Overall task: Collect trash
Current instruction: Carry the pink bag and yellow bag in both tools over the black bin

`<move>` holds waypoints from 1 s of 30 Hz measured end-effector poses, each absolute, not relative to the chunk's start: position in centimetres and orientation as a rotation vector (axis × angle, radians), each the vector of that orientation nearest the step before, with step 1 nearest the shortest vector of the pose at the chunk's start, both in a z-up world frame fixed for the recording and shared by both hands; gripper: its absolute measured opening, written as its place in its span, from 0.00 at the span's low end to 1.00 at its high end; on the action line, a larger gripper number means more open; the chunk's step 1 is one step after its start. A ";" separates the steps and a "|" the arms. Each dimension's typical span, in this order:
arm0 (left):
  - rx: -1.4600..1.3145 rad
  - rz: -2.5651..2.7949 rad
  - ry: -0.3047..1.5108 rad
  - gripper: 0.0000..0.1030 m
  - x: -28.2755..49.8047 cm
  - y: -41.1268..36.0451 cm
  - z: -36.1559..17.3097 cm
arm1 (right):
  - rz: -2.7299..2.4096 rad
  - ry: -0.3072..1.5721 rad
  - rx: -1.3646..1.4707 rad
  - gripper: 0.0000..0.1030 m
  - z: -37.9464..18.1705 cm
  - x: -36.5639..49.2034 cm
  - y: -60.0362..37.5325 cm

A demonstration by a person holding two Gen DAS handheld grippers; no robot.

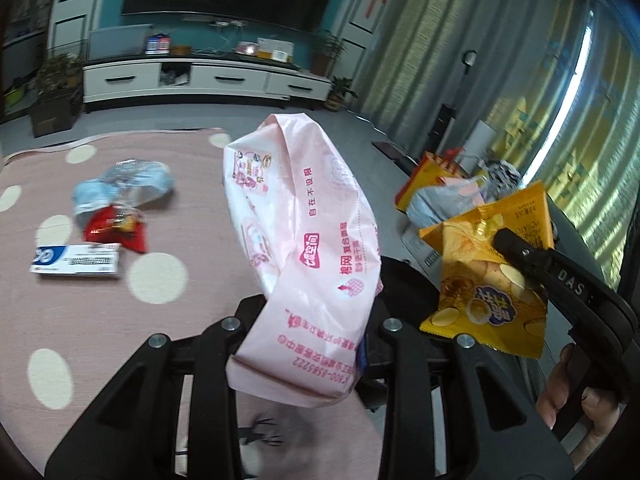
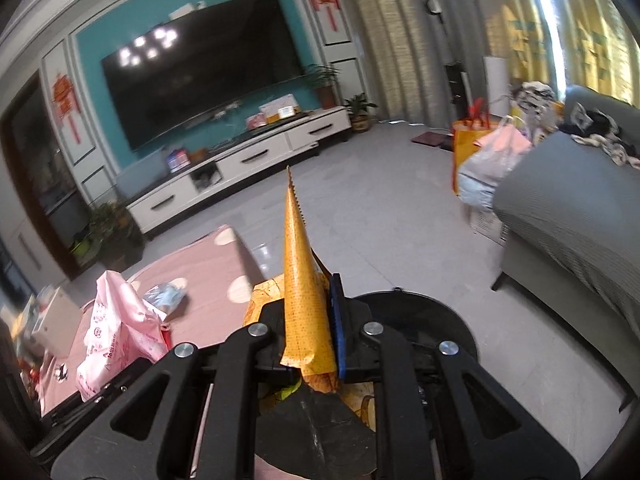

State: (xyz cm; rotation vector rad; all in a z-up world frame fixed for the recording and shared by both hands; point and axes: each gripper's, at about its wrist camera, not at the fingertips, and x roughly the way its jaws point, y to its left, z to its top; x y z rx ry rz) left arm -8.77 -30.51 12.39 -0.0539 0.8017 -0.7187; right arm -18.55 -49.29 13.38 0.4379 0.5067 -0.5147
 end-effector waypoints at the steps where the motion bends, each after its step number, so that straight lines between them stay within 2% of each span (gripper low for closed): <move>1: -0.049 -0.731 0.805 0.31 -9.1 -31.1 12.2 | -0.524 0.506 0.448 0.15 13.2 -18.7 -49.7; 17: 0.032 -0.866 0.912 0.32 -10.1 -39.0 7.6 | -0.647 0.608 0.595 0.16 8.9 -20.0 -55.7; 30: 0.040 -0.967 1.043 0.32 -10.1 -41.6 3.1 | -0.715 0.664 0.627 0.16 6.9 -20.4 -57.4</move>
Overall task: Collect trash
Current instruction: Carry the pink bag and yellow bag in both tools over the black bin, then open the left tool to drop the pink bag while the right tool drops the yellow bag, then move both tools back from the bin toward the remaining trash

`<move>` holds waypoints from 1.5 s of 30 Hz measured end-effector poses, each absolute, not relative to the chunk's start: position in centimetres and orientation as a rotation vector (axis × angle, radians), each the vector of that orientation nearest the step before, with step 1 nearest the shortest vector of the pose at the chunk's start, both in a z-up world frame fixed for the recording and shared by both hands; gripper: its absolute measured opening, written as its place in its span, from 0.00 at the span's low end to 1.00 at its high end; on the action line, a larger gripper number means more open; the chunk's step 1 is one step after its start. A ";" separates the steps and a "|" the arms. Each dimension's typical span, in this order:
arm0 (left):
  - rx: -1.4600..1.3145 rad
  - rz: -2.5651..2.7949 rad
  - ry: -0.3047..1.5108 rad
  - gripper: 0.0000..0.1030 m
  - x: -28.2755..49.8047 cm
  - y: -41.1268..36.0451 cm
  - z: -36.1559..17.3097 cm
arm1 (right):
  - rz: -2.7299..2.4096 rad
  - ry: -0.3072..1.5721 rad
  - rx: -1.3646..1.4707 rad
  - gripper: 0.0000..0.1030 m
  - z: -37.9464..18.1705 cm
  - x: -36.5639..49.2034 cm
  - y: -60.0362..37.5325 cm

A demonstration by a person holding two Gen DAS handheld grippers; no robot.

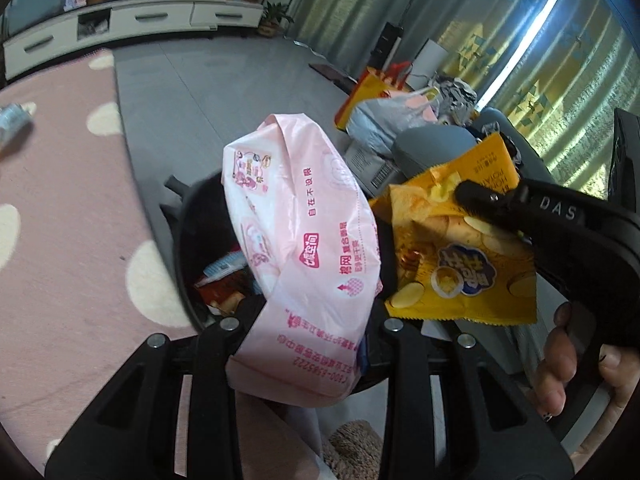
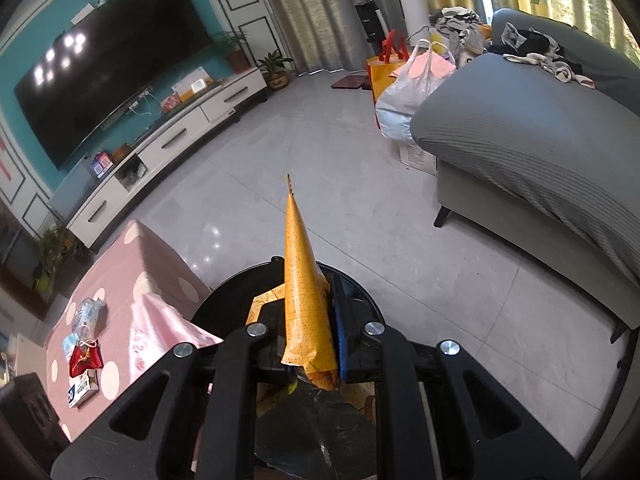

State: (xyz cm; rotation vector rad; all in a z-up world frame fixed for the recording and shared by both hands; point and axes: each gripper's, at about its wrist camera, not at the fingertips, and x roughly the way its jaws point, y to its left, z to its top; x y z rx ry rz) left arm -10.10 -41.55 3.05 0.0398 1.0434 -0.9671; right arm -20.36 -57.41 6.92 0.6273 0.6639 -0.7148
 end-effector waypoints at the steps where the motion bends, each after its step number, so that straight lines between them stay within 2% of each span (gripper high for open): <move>1: 0.032 -0.983 1.066 0.32 -10.0 -41.7 2.7 | -0.712 0.671 0.629 0.16 6.7 -20.2 -57.4; 11: 0.035 -1.003 1.114 0.34 -10.5 -42.1 1.4 | -0.715 0.706 0.604 0.16 6.5 -19.3 -57.2; 15: 0.032 -0.996 1.106 0.41 -10.4 -41.9 1.6 | -0.720 0.710 0.593 0.18 6.6 -19.2 -57.0; 17: 0.019 -1.003 1.111 0.51 -10.3 -41.7 1.8 | -0.719 0.713 0.584 0.25 6.7 -19.1 -57.0; 19: 0.004 -1.022 1.117 0.57 -10.2 -41.4 2.0 | -0.722 0.714 0.579 0.28 6.8 -19.1 -56.9; 22: -0.008 -1.013 1.101 0.66 -10.0 -40.7 2.5 | -0.724 0.718 0.571 0.40 6.9 -19.1 -56.8; 25: -0.022 -1.005 1.085 0.74 -9.7 -39.7 3.1 | -0.723 0.709 0.577 0.47 7.2 -19.3 -56.7; 28: -0.049 -0.995 1.067 0.85 -9.2 -38.7 3.9 | -0.726 0.683 0.586 0.63 7.5 -19.5 -56.5; 29: -0.062 -0.990 1.063 0.87 -8.9 -38.2 4.2 | -0.725 0.676 0.590 0.65 7.7 -19.6 -56.5; 35: -0.121 -0.930 1.023 0.97 -7.3 -35.1 6.0 | -0.715 0.660 0.596 0.76 8.2 -19.7 -56.1; 45: -0.184 -0.722 0.967 0.97 -3.4 -26.6 7.9 | -0.681 0.637 0.575 0.87 9.3 -19.0 -54.7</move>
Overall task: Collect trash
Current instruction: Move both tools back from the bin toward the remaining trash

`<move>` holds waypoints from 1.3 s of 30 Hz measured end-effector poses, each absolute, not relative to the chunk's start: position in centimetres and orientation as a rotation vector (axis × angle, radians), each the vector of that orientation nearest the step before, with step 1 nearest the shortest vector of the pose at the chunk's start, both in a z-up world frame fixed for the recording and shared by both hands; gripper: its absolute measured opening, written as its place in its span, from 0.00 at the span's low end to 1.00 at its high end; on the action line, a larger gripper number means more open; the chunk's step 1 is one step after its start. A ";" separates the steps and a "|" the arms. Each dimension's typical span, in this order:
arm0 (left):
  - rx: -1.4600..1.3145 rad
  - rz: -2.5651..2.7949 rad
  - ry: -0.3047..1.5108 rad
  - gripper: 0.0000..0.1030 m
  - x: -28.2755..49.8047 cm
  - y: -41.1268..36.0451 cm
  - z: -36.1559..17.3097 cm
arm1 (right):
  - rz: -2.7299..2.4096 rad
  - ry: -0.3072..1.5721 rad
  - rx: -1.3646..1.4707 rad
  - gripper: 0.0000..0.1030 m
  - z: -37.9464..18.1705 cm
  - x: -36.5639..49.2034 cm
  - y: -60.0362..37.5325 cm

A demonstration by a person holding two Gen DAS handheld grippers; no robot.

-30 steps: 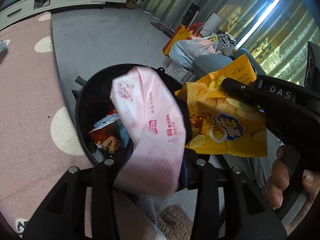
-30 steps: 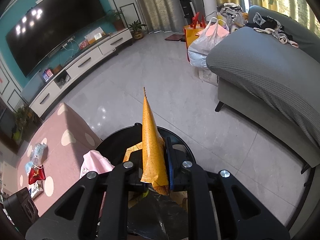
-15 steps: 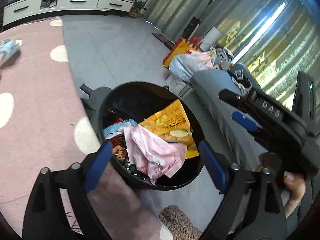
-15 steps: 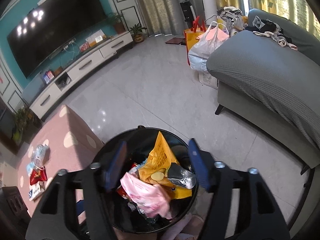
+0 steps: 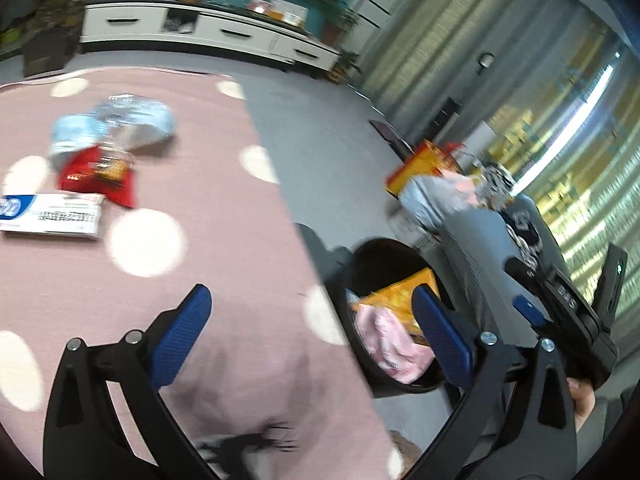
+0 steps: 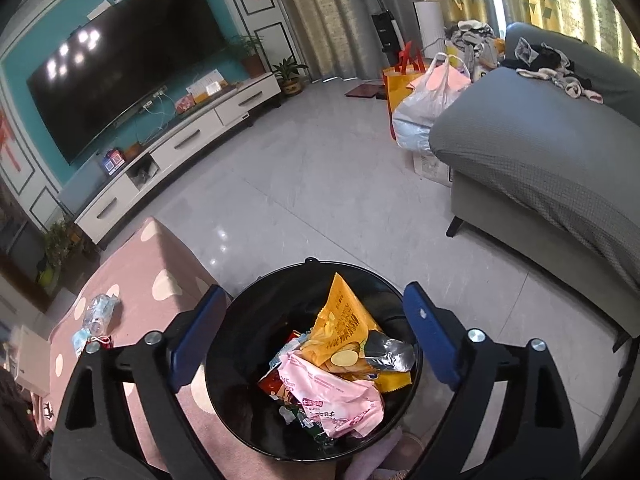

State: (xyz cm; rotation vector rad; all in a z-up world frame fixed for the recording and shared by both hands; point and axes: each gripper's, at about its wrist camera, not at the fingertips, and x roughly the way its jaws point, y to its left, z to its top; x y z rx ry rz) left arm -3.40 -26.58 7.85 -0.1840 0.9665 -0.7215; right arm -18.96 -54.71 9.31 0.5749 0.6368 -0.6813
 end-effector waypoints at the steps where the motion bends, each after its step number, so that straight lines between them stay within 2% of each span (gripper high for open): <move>1: -0.191 -0.693 0.967 0.97 -2.8 -25.3 7.8 | -0.681 0.637 0.569 0.88 9.4 -18.9 -54.5; 13: -0.235 -0.288 0.990 0.97 3.1 -13.0 6.2 | -0.683 0.662 0.510 0.90 9.5 -17.8 -53.1; 28: -0.121 -0.235 1.062 0.97 6.4 -14.9 2.9 | -0.692 0.683 0.495 0.90 9.1 -17.6 -53.0; 39: -0.229 -0.185 1.060 0.97 5.4 -8.2 3.3 | -0.489 0.737 0.398 0.90 8.8 -12.2 -47.3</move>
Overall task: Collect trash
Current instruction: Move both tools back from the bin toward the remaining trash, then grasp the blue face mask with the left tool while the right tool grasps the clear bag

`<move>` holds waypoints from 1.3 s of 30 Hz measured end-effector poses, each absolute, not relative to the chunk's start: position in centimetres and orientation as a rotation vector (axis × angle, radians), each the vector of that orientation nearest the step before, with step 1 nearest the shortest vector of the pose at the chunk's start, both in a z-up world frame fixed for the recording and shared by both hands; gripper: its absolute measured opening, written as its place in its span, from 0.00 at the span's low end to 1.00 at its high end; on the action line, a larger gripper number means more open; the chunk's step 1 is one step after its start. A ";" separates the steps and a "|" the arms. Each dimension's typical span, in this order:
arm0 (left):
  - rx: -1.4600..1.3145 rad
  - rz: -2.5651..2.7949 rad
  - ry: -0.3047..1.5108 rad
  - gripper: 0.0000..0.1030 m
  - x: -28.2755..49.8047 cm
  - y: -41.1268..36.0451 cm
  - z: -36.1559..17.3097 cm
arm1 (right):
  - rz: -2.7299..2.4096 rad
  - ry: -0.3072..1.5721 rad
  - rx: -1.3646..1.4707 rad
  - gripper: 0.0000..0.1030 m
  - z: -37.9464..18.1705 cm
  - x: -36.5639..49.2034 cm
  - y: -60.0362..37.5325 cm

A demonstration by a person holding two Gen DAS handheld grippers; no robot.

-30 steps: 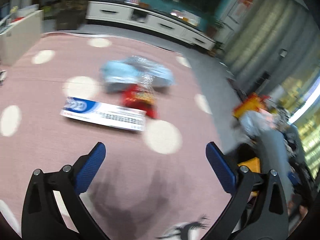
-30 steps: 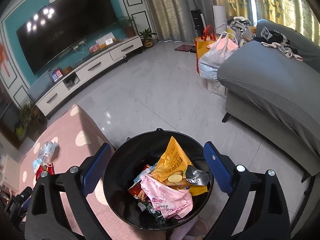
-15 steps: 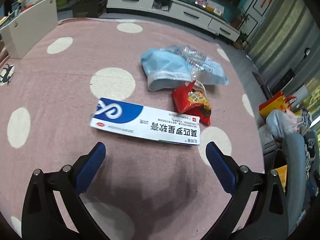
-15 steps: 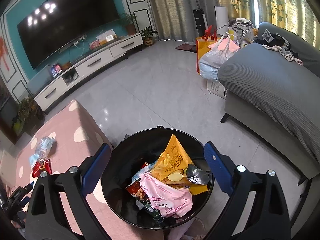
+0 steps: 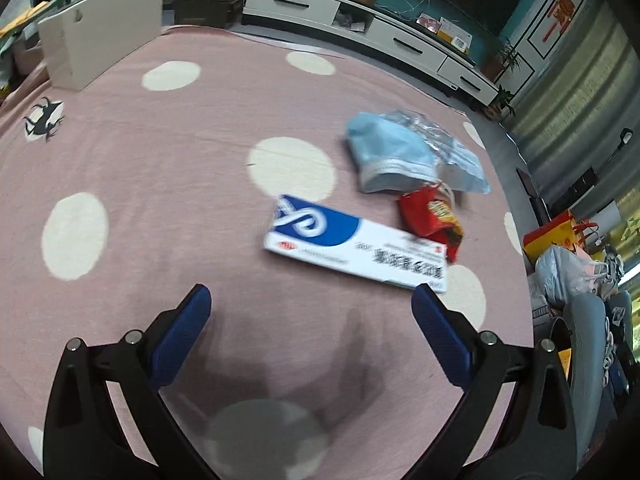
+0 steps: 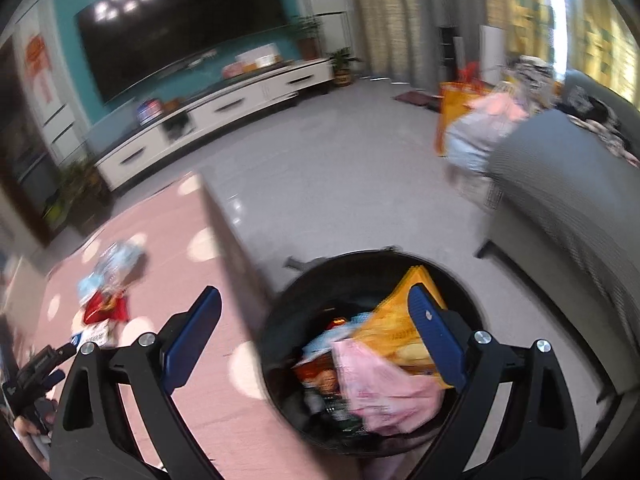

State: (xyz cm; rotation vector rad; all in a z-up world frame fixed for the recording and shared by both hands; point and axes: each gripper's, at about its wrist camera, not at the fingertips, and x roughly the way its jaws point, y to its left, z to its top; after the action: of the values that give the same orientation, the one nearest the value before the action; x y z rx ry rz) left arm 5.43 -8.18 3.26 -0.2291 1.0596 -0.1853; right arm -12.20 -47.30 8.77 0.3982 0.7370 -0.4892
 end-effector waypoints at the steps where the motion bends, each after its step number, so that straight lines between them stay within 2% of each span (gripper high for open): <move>1: -0.233 -0.190 1.064 0.97 5.5 -7.7 3.2 | -0.465 0.750 0.390 0.90 8.6 -11.3 -46.6; 8: -0.299 -0.207 1.049 0.97 7.6 -4.3 4.5 | -0.266 0.843 0.282 0.90 7.9 -2.0 -39.1; 15: -0.350 -0.328 1.043 0.96 12.8 -7.2 5.1 | -0.187 0.956 0.395 0.90 6.3 10.9 -36.1; 18: -0.340 -0.362 1.045 0.86 14.7 -9.1 4.7 | -0.198 0.979 0.416 0.88 5.2 14.4 -35.8; 21: -0.349 -0.397 1.060 0.74 16.6 -10.9 3.7 | -0.199 1.015 0.451 0.75 3.6 16.8 -36.3; 23: -0.378 -0.423 1.087 0.59 17.5 -11.8 2.7 | -0.165 1.046 0.495 0.61 2.4 17.9 -36.5; 25: -0.432 -0.435 1.104 0.44 18.0 -12.3 1.7 | -0.142 1.066 0.505 0.56 1.6 18.2 -36.3; 27: -0.464 -0.464 1.117 0.39 18.4 -13.0 0.9 | -0.138 1.077 0.486 0.50 0.9 18.6 -35.9; 29: -0.445 -0.466 1.100 0.34 18.4 -13.6 0.7 | -0.127 1.067 0.486 0.36 0.7 18.4 -35.9; 33: -0.439 -0.460 1.070 0.25 18.2 -13.9 0.7 | -0.112 1.042 0.482 0.26 0.8 17.8 -36.1; 35: -0.450 -0.455 1.064 0.22 17.8 -13.8 0.8 | -0.117 1.033 0.468 0.14 0.9 17.3 -36.1; 39: -0.459 -0.467 1.030 0.21 16.4 -13.2 2.3 | -0.128 0.972 0.453 0.12 2.7 15.5 -36.3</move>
State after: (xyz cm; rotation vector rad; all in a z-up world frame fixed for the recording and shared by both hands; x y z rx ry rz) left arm 16.37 -13.24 2.28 -0.4593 1.0300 -0.4673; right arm 15.46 -36.34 2.73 0.4530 0.9725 -0.1276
